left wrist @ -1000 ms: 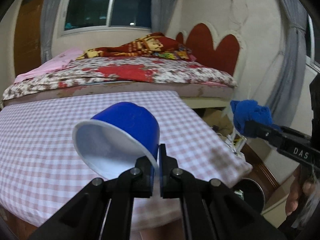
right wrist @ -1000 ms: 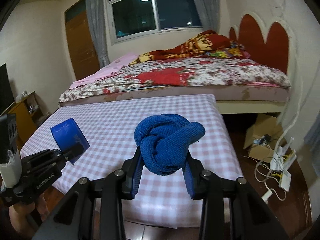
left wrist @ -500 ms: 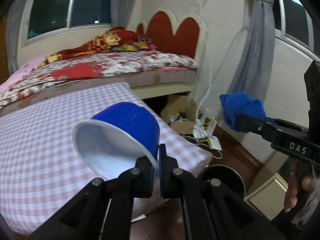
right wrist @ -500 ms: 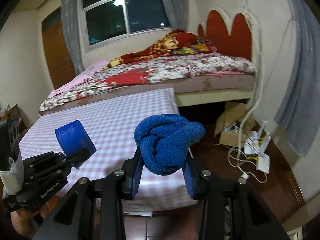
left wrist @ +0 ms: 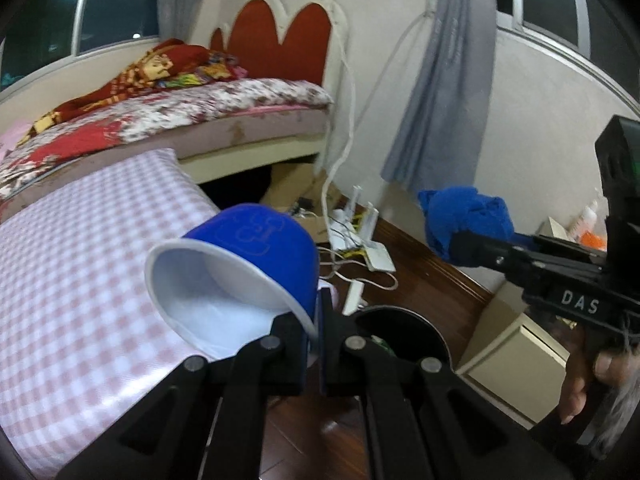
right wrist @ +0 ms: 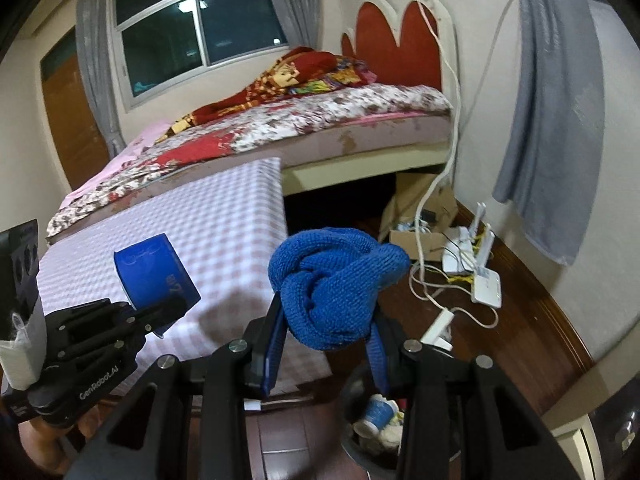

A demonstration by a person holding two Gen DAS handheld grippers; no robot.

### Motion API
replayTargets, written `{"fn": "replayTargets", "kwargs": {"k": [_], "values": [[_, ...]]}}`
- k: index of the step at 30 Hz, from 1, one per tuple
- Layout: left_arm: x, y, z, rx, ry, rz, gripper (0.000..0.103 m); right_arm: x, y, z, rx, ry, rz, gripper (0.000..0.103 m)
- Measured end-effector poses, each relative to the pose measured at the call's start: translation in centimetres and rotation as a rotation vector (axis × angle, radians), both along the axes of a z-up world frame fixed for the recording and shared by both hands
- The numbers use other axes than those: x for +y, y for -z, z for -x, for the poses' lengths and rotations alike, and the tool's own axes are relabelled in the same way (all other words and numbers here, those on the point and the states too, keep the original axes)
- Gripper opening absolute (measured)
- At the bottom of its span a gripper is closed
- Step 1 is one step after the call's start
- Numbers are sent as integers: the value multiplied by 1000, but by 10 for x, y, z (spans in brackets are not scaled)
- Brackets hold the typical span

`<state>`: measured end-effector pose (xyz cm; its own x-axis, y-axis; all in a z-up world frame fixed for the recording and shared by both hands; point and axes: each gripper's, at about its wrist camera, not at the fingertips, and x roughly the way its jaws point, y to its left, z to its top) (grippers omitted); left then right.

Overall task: Collect trash
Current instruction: 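Lift and carry the blue cup and blue glove over the black bin, then open both tools over the black bin to drop the cup and glove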

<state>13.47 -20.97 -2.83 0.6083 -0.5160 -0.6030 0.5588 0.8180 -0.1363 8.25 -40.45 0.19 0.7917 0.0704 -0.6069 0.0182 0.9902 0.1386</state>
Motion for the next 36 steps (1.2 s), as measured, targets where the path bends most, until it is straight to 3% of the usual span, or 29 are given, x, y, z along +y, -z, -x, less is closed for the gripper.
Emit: {"fn": "replayTargets", "kwargs": {"k": [14, 27, 36], "values": [[-67, 50, 15, 135, 150, -27, 4, -54, 49, 22, 114, 86, -10, 39], [-113, 112, 6, 290, 214, -73, 4, -101, 142, 11, 322, 97, -37, 39], [-133, 144, 0, 380, 243, -83, 4, -112, 186, -2, 408, 50, -44, 39]]}}
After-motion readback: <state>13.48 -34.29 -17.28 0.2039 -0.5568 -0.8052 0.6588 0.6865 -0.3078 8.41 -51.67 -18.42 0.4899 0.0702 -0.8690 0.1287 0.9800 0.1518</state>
